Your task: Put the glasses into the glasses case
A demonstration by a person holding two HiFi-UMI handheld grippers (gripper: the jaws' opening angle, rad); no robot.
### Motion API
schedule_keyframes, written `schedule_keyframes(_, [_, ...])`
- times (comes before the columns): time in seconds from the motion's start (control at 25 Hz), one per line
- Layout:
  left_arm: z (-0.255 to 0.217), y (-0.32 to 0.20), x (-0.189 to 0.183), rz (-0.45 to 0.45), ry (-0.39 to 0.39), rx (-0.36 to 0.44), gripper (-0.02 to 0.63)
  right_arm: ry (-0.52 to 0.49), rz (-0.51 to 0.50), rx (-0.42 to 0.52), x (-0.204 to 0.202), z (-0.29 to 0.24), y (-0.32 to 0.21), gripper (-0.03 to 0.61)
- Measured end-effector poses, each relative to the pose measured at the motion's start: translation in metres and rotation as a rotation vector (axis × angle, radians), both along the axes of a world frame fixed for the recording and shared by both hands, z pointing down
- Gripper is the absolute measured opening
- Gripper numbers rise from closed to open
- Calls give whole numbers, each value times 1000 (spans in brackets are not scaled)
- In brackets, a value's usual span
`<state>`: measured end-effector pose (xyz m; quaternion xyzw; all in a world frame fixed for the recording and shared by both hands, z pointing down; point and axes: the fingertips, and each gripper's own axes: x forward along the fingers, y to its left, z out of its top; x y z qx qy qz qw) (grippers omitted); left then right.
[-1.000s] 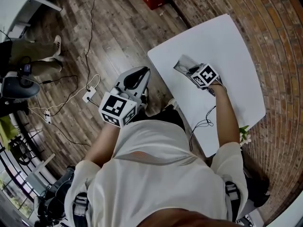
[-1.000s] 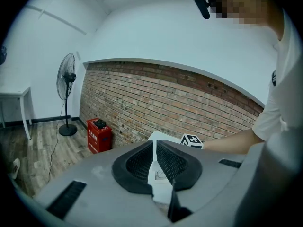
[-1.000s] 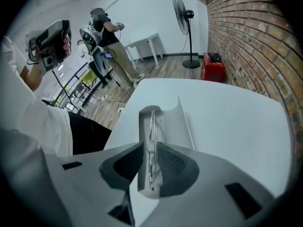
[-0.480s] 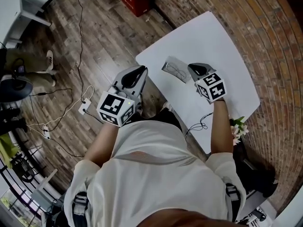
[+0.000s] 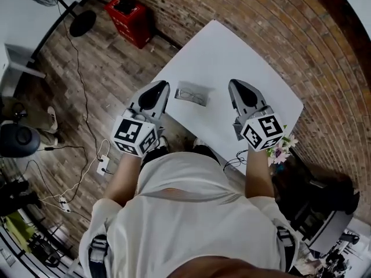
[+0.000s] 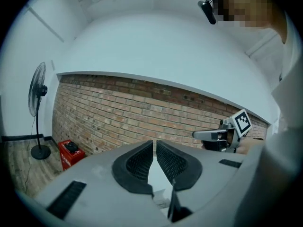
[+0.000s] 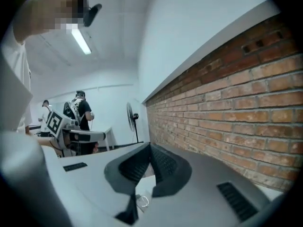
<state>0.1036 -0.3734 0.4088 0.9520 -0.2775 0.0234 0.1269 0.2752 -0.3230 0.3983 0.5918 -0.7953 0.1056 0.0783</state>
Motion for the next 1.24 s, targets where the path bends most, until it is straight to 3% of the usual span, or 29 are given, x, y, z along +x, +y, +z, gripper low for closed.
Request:
schedule_keyframes(0.12, [-16, 3, 13, 30, 8, 43, 32, -21, 94, 104, 18, -32, 21, 51])
schedule_keyframes(0.28, [-27, 9, 28, 63, 11, 73, 32, -10, 166, 145, 36, -43, 37, 51])
schedule_keyframes(0.64, [-35, 17, 43, 91, 12, 86, 32, -14, 133, 127, 36, -36, 37, 51])
schedule_keyframes(1.24, [-28, 24, 31, 62, 2, 64, 32, -24, 87, 116, 22, -29, 37, 51])
